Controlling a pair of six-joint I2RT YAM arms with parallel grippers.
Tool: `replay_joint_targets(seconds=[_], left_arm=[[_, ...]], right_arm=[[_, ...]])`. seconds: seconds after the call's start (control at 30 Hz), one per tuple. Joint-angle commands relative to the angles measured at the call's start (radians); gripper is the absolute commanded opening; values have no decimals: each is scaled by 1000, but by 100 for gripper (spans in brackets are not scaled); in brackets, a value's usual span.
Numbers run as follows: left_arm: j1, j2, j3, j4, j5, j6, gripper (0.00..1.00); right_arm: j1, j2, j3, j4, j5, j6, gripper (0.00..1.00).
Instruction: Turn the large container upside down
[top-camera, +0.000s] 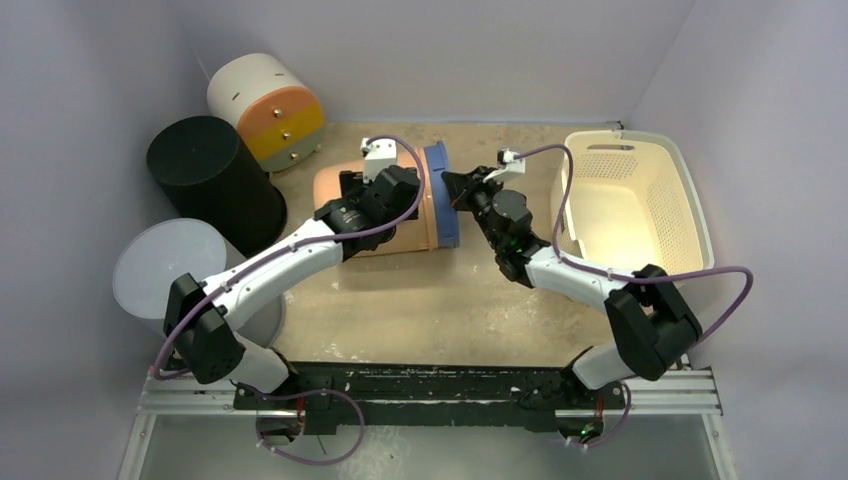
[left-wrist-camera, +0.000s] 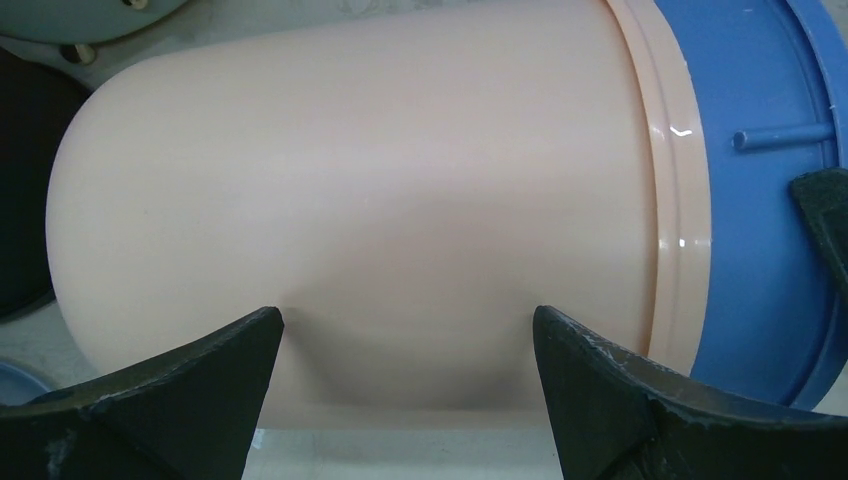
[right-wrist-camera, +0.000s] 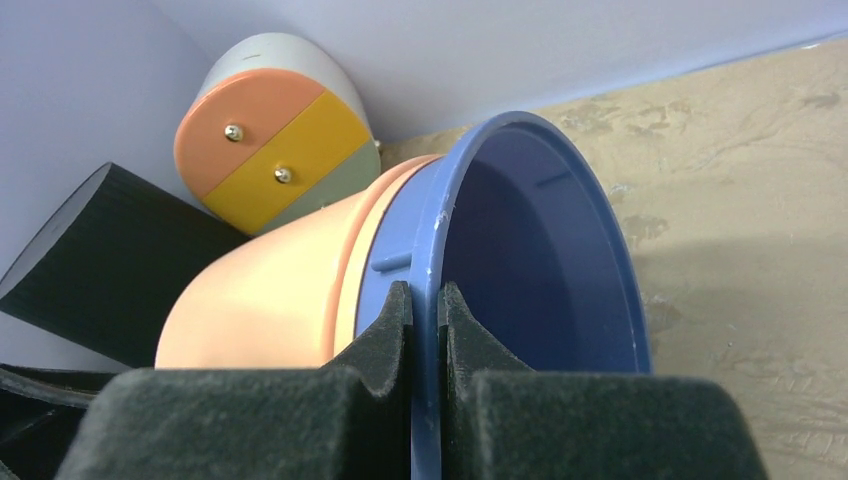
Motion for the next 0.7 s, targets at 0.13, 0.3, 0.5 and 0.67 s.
replay_joint_targets(seconds=[0.13,0.3,0.5,0.67], left_arm=[[15,78,-151,12,-113,7,93],[63,78,-192,24,-107,13,93],[95,73,-202,37,-91,17,93],[43,11,-125,52,-49,13,93]], right_arm=[[-7,-101,-9,-195,87,-105,0],[-148,-190,-69,-237,56,-112,0],[-180,-251,-77,-274,-18,-156,0],[-158,-178,-63,-194,-155,-145,0]])
